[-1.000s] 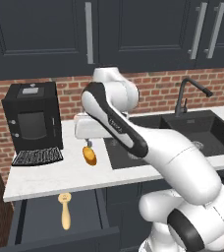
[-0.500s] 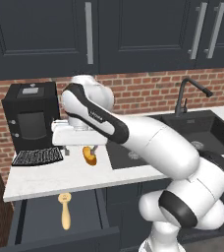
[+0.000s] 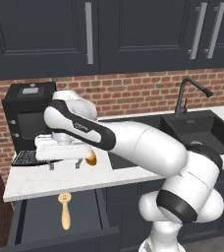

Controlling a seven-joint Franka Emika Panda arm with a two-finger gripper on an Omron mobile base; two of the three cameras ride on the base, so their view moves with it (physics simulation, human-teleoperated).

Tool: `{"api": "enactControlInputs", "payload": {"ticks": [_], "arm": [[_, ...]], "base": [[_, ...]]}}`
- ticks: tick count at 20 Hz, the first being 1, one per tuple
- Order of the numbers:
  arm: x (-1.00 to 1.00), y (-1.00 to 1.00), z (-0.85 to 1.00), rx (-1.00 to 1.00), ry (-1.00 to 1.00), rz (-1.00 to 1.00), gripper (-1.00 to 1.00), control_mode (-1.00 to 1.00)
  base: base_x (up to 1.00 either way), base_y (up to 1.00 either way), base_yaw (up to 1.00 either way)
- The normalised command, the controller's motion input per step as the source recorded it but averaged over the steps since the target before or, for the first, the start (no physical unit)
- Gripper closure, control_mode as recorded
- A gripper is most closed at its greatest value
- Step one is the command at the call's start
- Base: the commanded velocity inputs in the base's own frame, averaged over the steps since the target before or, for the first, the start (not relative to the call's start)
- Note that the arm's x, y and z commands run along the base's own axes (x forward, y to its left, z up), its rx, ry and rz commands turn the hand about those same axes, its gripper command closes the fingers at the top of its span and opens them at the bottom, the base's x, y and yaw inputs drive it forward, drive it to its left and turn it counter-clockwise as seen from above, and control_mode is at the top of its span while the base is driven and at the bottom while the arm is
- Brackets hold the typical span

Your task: Pick the pizza cutter from the drawer and place it on the counter.

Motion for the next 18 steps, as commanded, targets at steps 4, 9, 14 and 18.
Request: {"api": "enactControlInputs", "payload": {"ticks": [4,9,14,18], "arm": [[-0.45,0.22,-0.28,0.0,0.0,0.0,-1.0,-1.0],[-0.4,0.01,-0.32,0.0,-0.04,0.0,-1.0,-1.0],[-0.15,0.0,-0.5,0.0,-0.24,0.0,-1.0,-1.0],[0.0,0.0,-0.66,0.0,-0.32,0.0,-1.0,-1.0]], "base": [[0.0,0.0,0.0],[0.0,0.0,0.0],[0.0,0.0,0.0],[0.0,0.0,0.0]]}}
